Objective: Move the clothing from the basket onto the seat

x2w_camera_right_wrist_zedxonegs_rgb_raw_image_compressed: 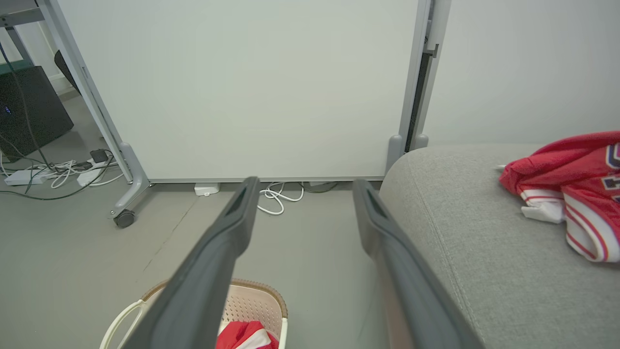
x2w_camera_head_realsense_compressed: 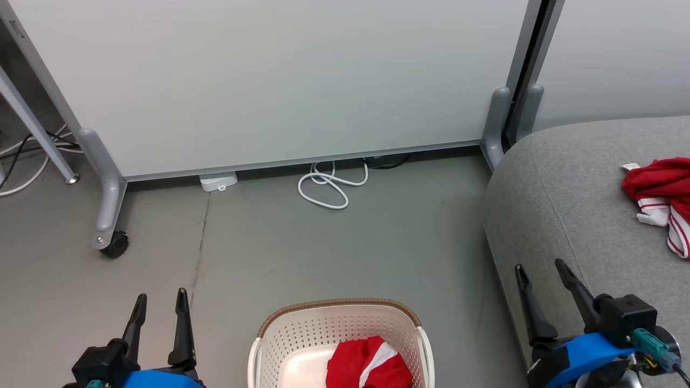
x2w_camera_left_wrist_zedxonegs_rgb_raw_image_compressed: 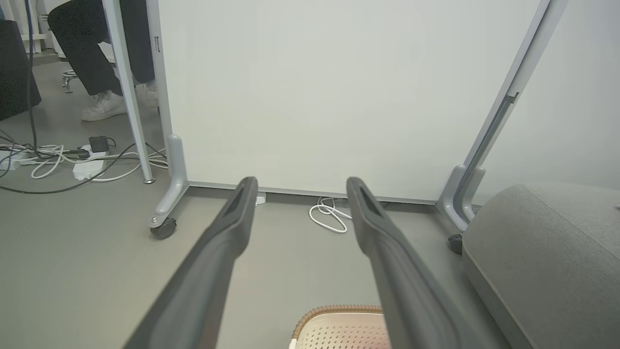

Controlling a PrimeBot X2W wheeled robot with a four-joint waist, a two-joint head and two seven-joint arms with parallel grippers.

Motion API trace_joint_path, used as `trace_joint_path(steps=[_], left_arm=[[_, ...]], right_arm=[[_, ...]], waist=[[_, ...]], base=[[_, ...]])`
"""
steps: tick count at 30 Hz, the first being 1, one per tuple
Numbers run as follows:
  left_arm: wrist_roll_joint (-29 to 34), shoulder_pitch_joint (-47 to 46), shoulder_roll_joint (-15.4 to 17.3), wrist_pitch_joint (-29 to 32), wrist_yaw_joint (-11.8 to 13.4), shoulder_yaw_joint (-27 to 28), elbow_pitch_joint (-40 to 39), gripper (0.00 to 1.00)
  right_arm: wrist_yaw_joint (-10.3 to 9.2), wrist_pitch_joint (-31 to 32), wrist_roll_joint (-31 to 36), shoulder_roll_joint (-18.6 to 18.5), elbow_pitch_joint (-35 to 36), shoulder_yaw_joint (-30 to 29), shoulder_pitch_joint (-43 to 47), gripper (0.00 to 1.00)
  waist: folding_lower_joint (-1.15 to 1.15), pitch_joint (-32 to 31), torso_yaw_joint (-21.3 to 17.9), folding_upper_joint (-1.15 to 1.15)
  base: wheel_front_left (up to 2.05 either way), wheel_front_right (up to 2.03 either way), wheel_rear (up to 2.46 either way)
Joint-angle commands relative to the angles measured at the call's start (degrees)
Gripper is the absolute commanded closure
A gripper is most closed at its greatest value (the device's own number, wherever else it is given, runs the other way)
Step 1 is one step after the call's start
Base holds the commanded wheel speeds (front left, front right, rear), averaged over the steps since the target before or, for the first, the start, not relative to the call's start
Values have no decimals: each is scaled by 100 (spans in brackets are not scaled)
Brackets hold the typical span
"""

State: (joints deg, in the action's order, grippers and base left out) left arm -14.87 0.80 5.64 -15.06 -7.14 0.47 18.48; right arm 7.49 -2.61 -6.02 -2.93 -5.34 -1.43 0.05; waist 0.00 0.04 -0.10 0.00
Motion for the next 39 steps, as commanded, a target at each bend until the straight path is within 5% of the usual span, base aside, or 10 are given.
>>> trace_joint_path(steps=[1, 24, 39], left_arm=[[37, 27, 32, -17, -46, 25, 9, 0], [123, -130, -33, -17, -50, -43, -95, 0], [-119, -1133, 158, -17, -51, -613, 841, 0]], right_arm=[[1, -22, -16, 5, -13, 14, 73, 0], [1, -34, -167, 6, 37, 208, -73, 0], [1, -244, -265, 5, 210, 758, -624, 0]], waist=[[0, -12, 36, 0], [0, 276, -199, 0], [0, 1806, -1037, 0]], base=[[0, 0, 0], [0, 0, 0], [0, 0, 0]])
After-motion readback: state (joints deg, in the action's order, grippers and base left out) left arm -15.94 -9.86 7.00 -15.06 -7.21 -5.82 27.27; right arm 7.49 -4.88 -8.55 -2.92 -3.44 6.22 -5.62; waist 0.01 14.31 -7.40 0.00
